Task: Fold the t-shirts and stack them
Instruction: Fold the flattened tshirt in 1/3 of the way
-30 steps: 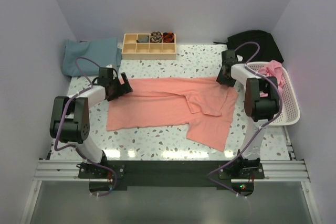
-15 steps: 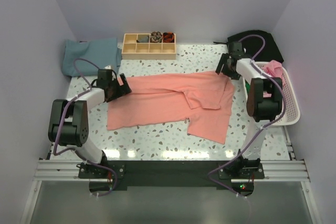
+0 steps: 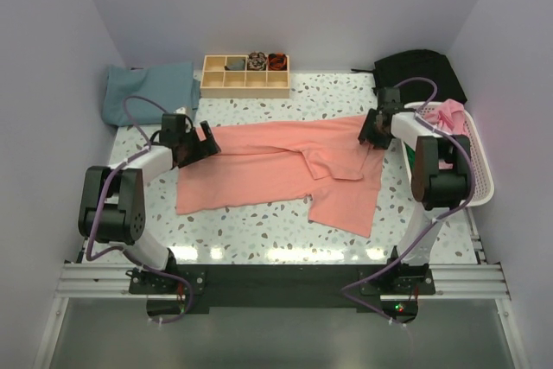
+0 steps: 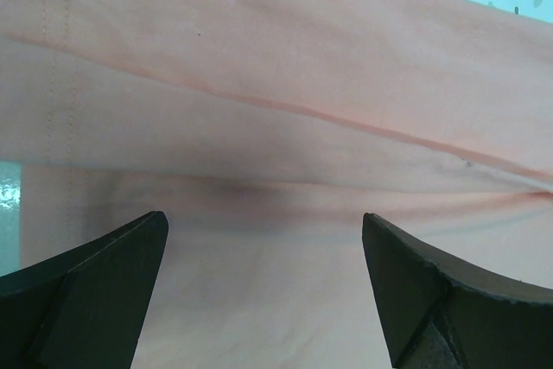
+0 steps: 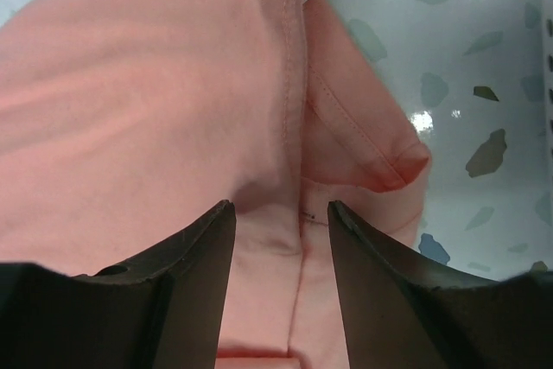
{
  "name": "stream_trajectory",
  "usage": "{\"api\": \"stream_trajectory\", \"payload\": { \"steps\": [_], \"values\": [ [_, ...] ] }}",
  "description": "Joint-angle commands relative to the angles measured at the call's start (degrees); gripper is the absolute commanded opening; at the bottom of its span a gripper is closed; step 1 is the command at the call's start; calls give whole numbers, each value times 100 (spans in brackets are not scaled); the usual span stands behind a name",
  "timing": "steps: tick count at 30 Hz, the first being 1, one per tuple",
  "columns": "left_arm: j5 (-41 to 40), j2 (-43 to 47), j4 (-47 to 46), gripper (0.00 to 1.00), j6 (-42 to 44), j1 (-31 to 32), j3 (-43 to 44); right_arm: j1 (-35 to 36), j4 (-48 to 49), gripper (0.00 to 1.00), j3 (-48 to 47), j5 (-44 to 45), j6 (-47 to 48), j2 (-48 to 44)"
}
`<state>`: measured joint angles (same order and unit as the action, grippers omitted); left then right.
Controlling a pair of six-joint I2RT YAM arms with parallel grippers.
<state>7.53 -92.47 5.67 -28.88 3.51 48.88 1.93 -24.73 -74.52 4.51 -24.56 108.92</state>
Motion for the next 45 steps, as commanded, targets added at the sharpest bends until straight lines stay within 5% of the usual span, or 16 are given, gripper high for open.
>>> {"api": "stream_trajectory", "payload": {
  "steps": [1, 6, 15, 41, 44, 45],
  "values": [
    [82, -26, -13, 100, 120, 45, -28, -123, 478, 50, 25, -275, -76, 155],
    [38, -61, 22, 100, 137, 45, -2, -176, 566, 45, 43, -363, -67, 287],
    [-93, -175, 83, 100, 146, 45, 16, -185, 593, 0, -141, -407, -5, 384],
    [-463, -544, 312, 100, 199, 45, 121, -413, 65, 0, -2760, 665, 109, 1728],
    [-472, -536, 329, 100, 199, 45, 104, -404, -14, 16, -2918, 595, 161, 1904],
    [-489, -518, 321, 100, 199, 45, 104, -404, -14, 30, -2919, 586, 196, 1922]
  ]
}}
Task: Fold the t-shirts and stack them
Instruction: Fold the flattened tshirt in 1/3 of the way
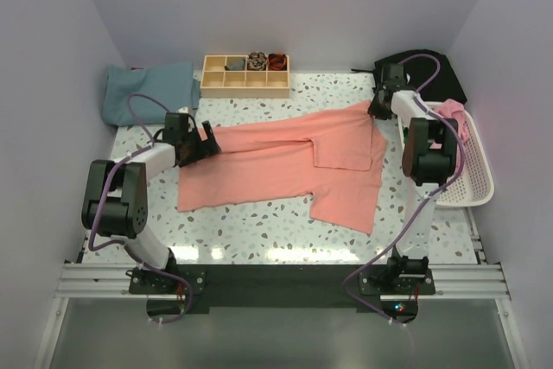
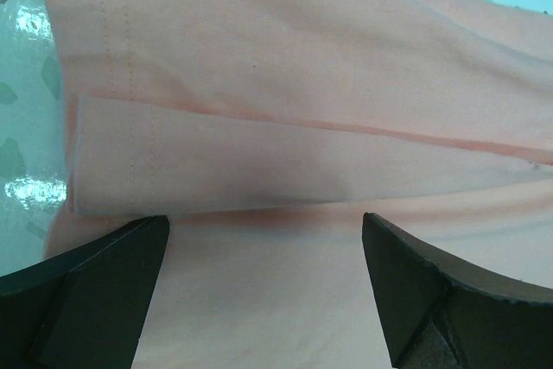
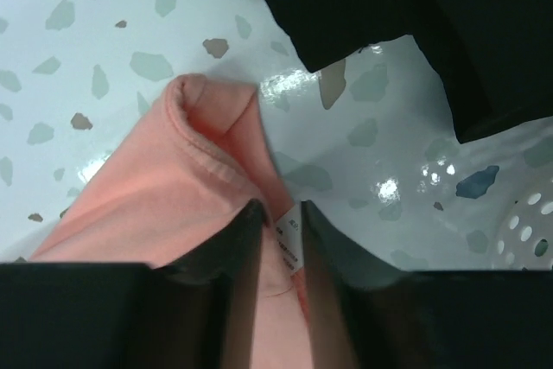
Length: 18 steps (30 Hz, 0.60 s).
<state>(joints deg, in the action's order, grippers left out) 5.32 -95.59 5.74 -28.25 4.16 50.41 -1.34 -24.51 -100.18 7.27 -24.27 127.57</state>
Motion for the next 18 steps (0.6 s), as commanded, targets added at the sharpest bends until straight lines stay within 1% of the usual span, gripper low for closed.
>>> {"api": "stream_trajectory", "payload": {
  "steps": [1, 2, 3, 5, 6, 7, 8, 9, 10, 11, 14, 15, 16, 18],
  "values": [
    [-277, -188, 323, 100, 127, -21, -67, -85, -53, 37, -362, 284, 203, 32],
    [-303, -162, 331, 100, 109, -21, -67, -85, -80, 44, -301, 310, 221, -30],
    [-408, -31, 314, 100, 92, -12, -93, -68, -19, 56, -213, 310, 230, -126],
    [-514, 198, 296, 100, 48, -3, -189, -50, 200, 61, 215, 293, 300, -617],
    [-758, 495, 270, 100, 39, 5, -216, -7, 245, 65, 366, 397, 326, -811],
    [-865, 663, 261, 100, 4, 5, -277, 11, 271, 65, 524, 442, 353, -1282],
    [-945, 821, 253, 100, -14, 6, -304, 11, 341, 68, 848, 425, 336, -1478],
    [-1024, 1127, 192, 100, -23, 6, -330, 29, 429, 69, 1034, 164, 309, -1715],
    [-1033, 1270, 130, 100, -49, 6, -391, 38, 456, 69, 1184, 4, 266, -2031],
    [-1016, 1402, 51, 100, -66, 6, -435, 46, 500, 69, 1429, -128, 230, -2156],
    [-937, 1640, -108, 100, -146, 6, -401, 90, 500, 69, 1738, -638, 151, -2350],
    [-832, 1605, -143, 100, -172, 6, -375, 238, 561, 69, 1808, -717, 125, -2342],
    [-761, 1562, -143, 100, -242, 6, -261, 249, 596, 69, 1853, -1127, 46, -2281],
    [-560, 1334, -213, 100, -304, 6, -138, 336, 553, 69, 1844, -1289, 10, -2018]
  ]
}}
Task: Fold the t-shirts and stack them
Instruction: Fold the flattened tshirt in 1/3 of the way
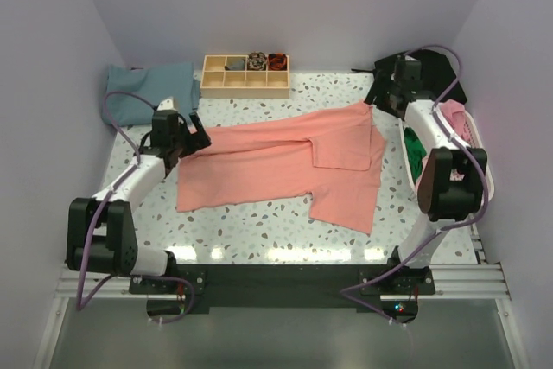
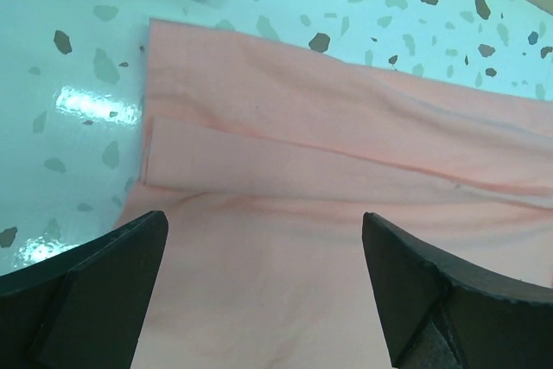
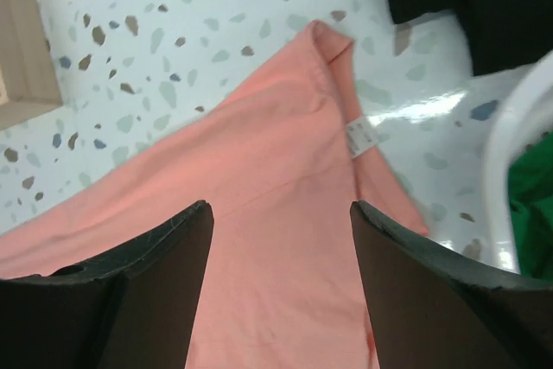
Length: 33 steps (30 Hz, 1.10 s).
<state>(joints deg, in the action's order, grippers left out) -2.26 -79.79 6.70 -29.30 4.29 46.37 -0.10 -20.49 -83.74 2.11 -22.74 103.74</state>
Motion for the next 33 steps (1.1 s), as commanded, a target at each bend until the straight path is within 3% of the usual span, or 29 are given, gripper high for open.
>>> {"api": "stream_trajectory", "payload": {
  "steps": [1, 12, 22, 29, 33],
  "values": [
    [383, -343, -353, 100, -260, -8, 380, 238, 125, 69, 183, -826, -134, 453],
    [701, -1451, -1478, 100, -375, -8, 356, 335, 353, 68, 710, -1046, -230, 1017],
    [-599, -1908, -231, 100, -137, -86, 636, 388, -500, 67, 1904, 322, -380, 288],
    [-415, -2128, -573, 100, -120, -131, 1084, 388, -315, 68, 2064, 729, -151, -416],
    [-381, -2340, -432, 100, -23, -131, 1515, 388, -96, 68, 2151, 388, -29, -888]
  ]
}}
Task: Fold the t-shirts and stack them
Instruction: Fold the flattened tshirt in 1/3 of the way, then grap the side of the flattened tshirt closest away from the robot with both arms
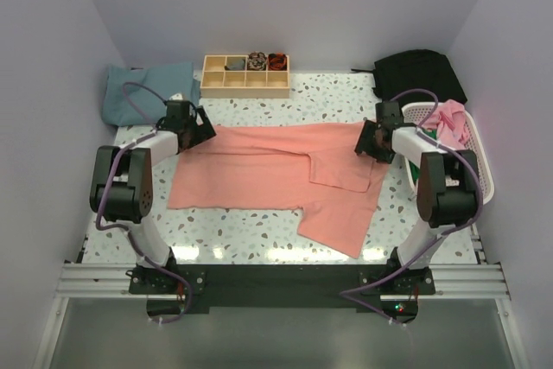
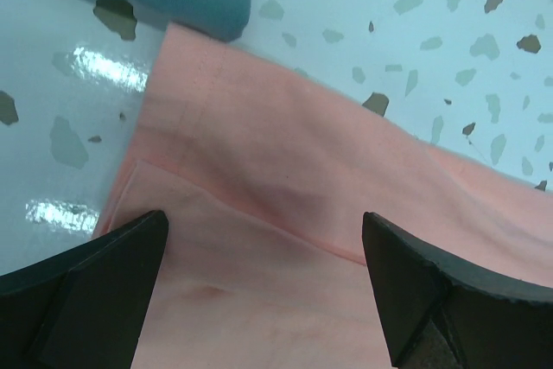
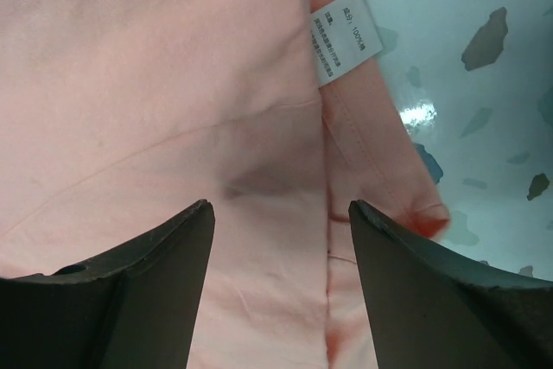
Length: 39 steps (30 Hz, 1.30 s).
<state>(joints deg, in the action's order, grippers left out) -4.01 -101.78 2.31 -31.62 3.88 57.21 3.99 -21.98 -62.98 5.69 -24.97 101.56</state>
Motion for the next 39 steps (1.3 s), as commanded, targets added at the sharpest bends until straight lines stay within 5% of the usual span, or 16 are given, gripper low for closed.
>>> {"api": "stream_trajectory", "payload": {
  "steps": [1, 9, 23, 31, 39],
  "values": [
    [-136, -71, -80, 100, 208, -80, 336, -12, 253, 69, 232, -102, 186, -803],
    [595, 1343, -31, 100, 77, 209, -438, 49, -815, 70, 76, -684, 98, -1885],
    [-1267, 3962, 2132, 100, -916, 210, -2126, 1770, -2222, 70, 2175, -77, -1773, -3871],
    [-752, 4210, 2442, 100, -899, -703, -2504, 2466, -2662, 69, 2676, 160, -2547, -4415],
    [67, 3990, 2073, 100, -1224, -783, -3128, 2642, -3040, 70, 2686, 160, -2741, -4856]
  ]
}}
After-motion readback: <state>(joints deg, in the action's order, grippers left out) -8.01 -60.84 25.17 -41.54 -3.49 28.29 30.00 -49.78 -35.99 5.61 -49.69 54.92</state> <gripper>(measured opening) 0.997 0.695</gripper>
